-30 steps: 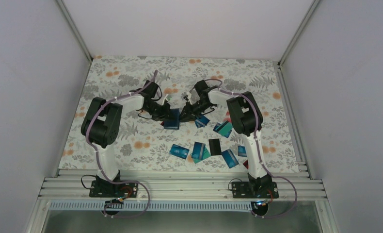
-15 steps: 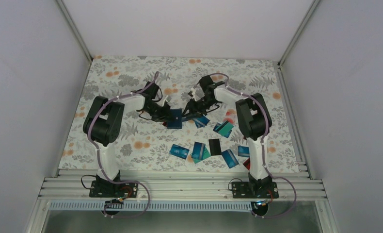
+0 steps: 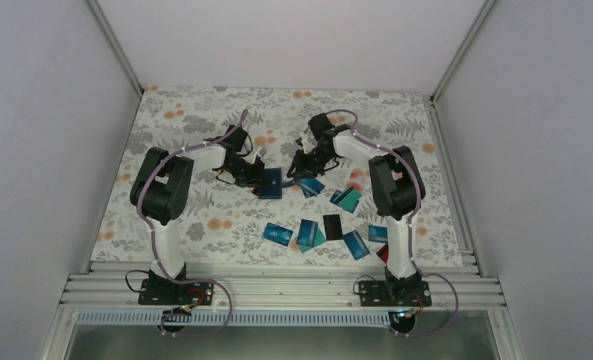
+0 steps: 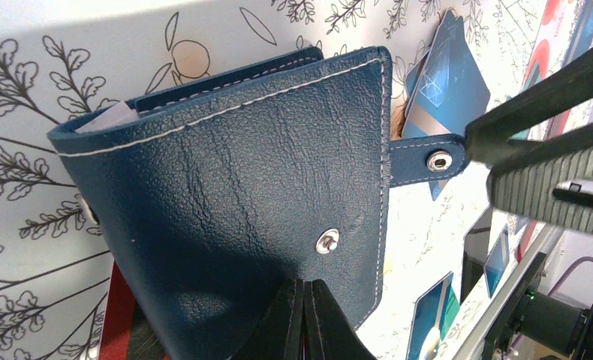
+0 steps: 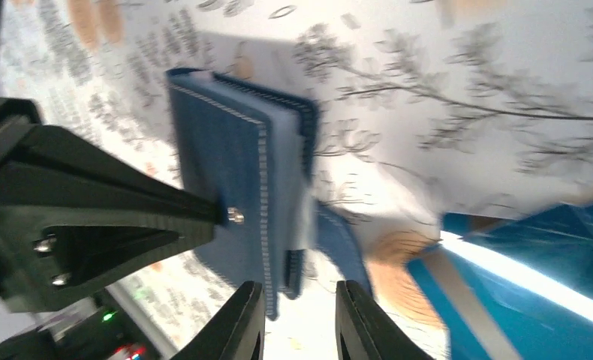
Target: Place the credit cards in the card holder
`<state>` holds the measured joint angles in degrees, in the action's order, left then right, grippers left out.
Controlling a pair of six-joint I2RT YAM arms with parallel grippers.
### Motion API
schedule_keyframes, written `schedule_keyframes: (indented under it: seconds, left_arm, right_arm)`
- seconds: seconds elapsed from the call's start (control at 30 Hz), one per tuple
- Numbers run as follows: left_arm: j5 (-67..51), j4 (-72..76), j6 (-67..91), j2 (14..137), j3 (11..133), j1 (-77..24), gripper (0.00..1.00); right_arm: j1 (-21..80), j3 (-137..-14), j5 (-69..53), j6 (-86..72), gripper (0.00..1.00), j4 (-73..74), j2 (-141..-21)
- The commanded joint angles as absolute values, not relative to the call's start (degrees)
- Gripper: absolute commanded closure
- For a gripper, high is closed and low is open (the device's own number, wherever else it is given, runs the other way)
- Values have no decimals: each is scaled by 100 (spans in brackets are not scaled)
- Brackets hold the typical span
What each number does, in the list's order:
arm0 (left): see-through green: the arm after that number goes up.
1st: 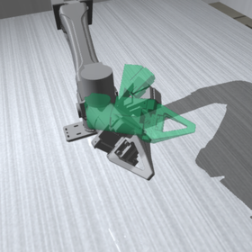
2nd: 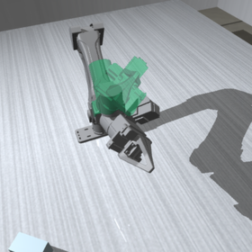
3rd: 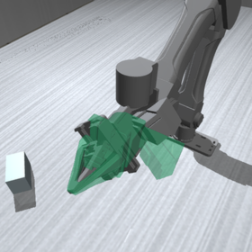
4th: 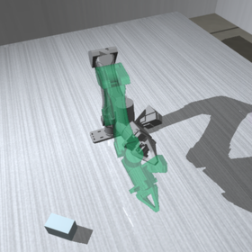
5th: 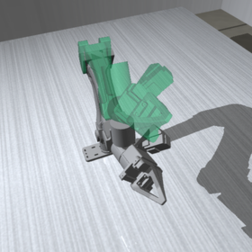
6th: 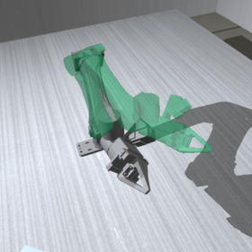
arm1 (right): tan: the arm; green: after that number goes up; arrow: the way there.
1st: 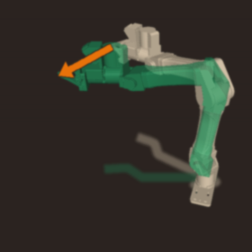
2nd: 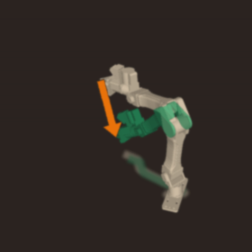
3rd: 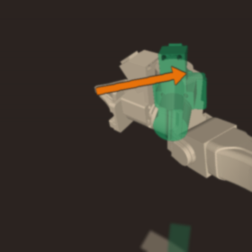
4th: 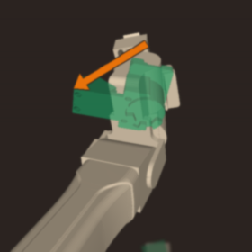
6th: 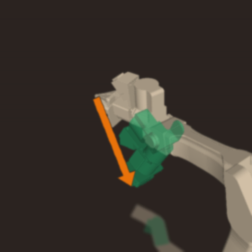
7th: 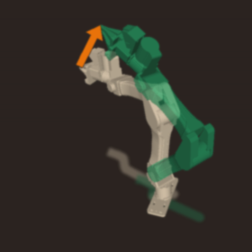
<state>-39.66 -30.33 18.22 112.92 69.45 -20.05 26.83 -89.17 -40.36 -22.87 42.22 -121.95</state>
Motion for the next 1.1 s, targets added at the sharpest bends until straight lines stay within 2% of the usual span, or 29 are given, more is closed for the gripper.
schedule_keyframes:
  seconds: [0.0,0.33,0.63,1.07]
  left_arm:
    - [-3617,-3114,1646,11457,7013,-2013,98]
    - [-3603,-3118,1600,11522,7039,-2013,98]
    - [-3639,-3103,1644,11536,7049,-2055,98]
    - [-3621,-3076,1714,11499,7025,-2126,98]
  right_arm:
    - [2718,-8802,-2685,-2291,74,4481,-11619]
    - [2717,-8555,-2836,-2198,72,4360,-11670]
    - [2724,-8383,-3156,-2145,82,4250,-11742]
    - [2720,-8275,-3337,-2171,83,4122,-11880]
